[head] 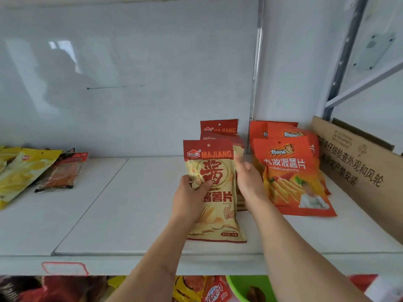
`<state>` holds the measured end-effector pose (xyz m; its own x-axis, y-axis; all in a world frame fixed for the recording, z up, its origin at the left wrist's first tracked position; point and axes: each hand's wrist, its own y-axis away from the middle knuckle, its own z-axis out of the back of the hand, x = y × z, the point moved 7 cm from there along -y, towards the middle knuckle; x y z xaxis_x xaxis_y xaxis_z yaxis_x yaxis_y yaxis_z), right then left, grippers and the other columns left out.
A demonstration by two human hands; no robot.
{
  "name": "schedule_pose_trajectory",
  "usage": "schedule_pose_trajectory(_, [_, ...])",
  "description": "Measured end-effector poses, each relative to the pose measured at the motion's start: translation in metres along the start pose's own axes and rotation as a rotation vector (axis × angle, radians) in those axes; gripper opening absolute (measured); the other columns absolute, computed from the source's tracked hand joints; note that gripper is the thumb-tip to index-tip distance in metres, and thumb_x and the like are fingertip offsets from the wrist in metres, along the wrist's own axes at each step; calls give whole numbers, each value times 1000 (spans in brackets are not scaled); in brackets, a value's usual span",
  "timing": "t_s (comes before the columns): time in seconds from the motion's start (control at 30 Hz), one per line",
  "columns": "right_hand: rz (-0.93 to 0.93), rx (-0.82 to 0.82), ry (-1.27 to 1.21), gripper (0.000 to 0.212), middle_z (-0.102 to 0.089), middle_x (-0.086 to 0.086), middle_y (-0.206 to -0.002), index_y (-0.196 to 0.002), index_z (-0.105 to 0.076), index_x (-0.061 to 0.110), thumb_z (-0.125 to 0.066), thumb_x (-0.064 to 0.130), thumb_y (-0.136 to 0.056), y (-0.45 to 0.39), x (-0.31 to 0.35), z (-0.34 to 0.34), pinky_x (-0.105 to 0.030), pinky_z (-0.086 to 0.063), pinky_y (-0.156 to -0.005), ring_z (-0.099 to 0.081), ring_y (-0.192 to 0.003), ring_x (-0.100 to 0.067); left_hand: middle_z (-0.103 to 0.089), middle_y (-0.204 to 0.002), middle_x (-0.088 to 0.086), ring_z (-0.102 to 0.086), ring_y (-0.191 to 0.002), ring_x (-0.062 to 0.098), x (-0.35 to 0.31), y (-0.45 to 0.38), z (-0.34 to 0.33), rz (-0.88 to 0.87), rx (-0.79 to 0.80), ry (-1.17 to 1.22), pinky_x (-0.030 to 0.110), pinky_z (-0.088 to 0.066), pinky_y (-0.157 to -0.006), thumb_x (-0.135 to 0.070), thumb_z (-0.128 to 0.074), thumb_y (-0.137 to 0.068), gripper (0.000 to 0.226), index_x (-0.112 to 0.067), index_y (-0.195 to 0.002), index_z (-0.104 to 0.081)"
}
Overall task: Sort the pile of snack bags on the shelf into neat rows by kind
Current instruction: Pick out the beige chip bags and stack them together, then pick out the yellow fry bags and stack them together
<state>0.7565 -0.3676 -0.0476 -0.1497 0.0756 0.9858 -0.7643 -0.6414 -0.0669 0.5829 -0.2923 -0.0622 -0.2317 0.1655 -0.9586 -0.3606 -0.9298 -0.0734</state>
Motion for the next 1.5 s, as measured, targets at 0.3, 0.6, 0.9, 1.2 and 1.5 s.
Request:
schedule_pose_trajectory(0.3, [105, 107, 46, 52, -63, 8, -110, -138, -49, 22, -52, 52, -96, -12, -4, -4, -13, -37, -60, -55, -81, -1, -68, -101, -11, -68, -91, 12, 2, -18, -23, -38, -13, -195, 36, -57, -81, -55, -65, -89, 51, -23, -126, -49])
schedule_pose_trajectory(0.6, [98, 91, 73, 49, -60, 5, -111, -137, -50, 19, -53, 48, -97, -41, -10, -6, -19, -41, -67, -58, -98, -13, -65, -106, -8, -62, -95, 16, 0, -38, -37, -42, -38, -343, 32, -48, -76, -60, -60, -90, 54, -22, -127, -48])
schedule_pose_trajectory(0.9, [87, 73, 180, 39, -62, 6, -105, -122, -57, 20, -56, 49, -96, -56, -14, -10, -29, -47, -86, -62, -104, -18, -66, -122, -4, -64, -109, 19, -1, -43, -36, -2, -43, -271, 33, -49, -80, -61, -62, -88, 68, -22, -141, -44])
schedule_pose_trajectory(1.2, [243, -145, 506, 57, -54, -6, -131, -136, -45, 19, -59, 52, -91, -43, 19, -5, -45, -50, -96, -55, -120, -27, -59, -103, -10, -62, -101, 15, -4, -28, 5, -16, -98, -222, 38, -54, -90, -53, -51, -98, 64, -16, -149, -38])
schedule_pose_trajectory(1.5, [721, 0, 1063, 36, -55, 0, -134, -129, -58, 18, -42, 33, -101, 27, 72, -109, -39, -33, -104, -49, -125, -23, -61, -128, -7, -58, -116, 18, 0, -18, 105, -246, -205, -911, 32, -45, -87, -39, -39, -105, 36, -26, -133, -58])
